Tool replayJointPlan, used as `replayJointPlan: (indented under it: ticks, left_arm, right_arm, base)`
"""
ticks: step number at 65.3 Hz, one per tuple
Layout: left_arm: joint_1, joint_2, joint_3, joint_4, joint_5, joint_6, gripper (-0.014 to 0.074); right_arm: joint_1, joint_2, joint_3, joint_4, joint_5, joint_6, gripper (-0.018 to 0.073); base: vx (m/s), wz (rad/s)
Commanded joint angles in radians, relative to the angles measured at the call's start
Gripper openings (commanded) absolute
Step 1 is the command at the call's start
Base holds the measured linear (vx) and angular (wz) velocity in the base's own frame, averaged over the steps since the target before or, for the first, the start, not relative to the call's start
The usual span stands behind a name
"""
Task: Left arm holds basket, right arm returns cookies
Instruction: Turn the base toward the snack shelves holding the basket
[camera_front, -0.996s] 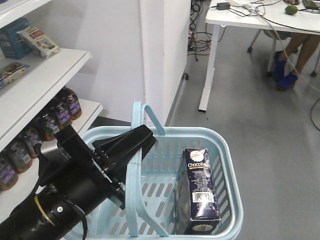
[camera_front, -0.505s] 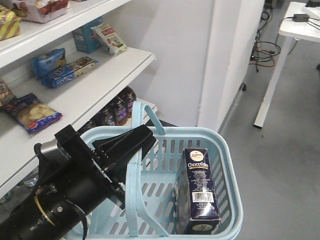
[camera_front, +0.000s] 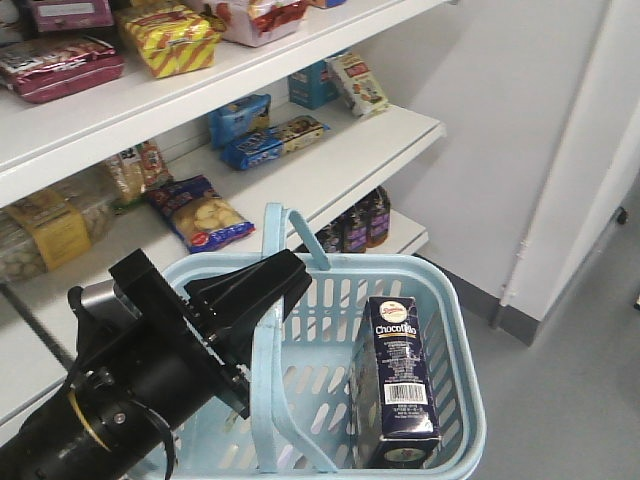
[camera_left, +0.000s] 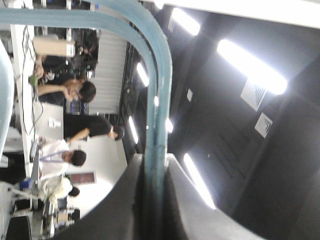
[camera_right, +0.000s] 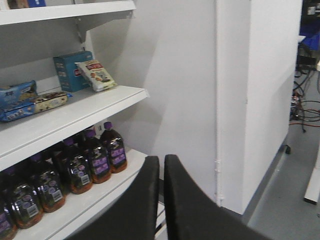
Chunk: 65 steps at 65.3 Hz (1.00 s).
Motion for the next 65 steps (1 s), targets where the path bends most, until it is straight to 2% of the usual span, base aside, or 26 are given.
replayJointPlan:
  ticks: [1, 65]
  left_arm:
    - [-0.007, -0.031, -0.028, -0.007, -0.174, -0.004, -0.0003]
    - [-0.007, -0.031, -0.028, -0.007, -0.174, -0.004, -0.0003]
  right_arm:
    - [0.001, -0.013, 0.018, -0.007, -0.076, -0.009, -0.0006]
    - [0.001, -0.013, 0.018, -0.007, -0.076, -0.009, -0.0006]
  base:
    - [0.07, 0.47]
    - [0.03, 0.38]
